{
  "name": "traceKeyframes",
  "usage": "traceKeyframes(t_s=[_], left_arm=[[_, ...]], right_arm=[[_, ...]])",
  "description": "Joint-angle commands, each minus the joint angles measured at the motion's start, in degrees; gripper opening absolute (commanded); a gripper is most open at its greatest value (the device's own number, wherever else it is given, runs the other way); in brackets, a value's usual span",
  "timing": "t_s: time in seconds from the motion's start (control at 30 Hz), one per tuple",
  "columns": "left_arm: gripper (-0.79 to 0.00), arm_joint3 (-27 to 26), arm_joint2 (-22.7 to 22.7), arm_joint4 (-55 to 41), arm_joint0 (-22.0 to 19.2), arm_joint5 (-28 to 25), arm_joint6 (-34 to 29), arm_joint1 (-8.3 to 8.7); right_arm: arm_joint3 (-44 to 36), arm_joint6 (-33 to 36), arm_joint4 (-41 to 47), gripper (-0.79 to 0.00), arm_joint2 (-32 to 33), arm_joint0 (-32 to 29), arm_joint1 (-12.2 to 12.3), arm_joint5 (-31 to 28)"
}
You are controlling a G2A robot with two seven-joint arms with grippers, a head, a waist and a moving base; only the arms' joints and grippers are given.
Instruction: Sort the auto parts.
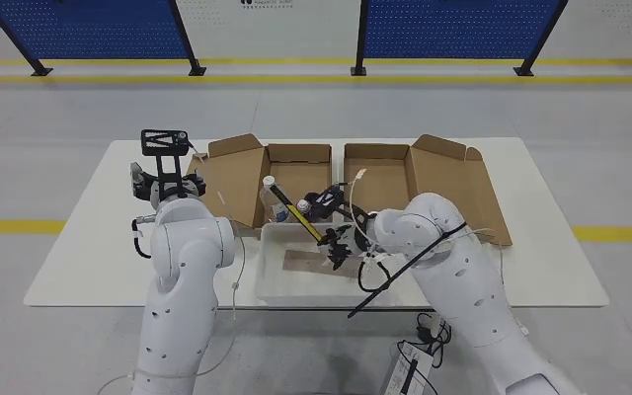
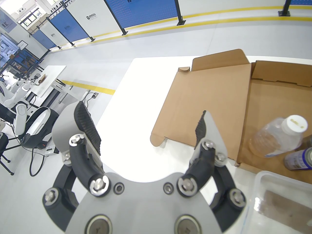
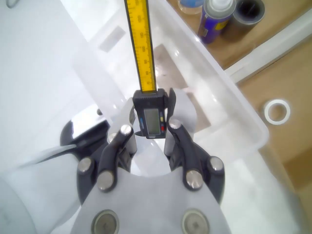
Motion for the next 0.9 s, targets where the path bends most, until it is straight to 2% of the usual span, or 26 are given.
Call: traceKeyframes(t_s=[0.0, 0.43, 0.87], left_arm=[[0.000, 0.0, 0.0, 0.0, 0.0, 0.0, 0.0, 0.00], [0.000, 0.0, 0.0, 0.0, 0.0, 0.0, 0.0, 0.00], [0.000, 0.0, 0.0, 0.0, 0.0, 0.0, 0.0, 0.00]], right_arm=[[-0.6, -1.2, 2.4, -0.785, 1.8, -1.0, 0.3, -0.5], [-2.0, -7.1, 15.8, -0.785, 8.9, -6.7, 2.3, -4.7], [-1.1, -9.5, 18.7, -0.785, 8.8, -7.1, 3.5, -5.2]])
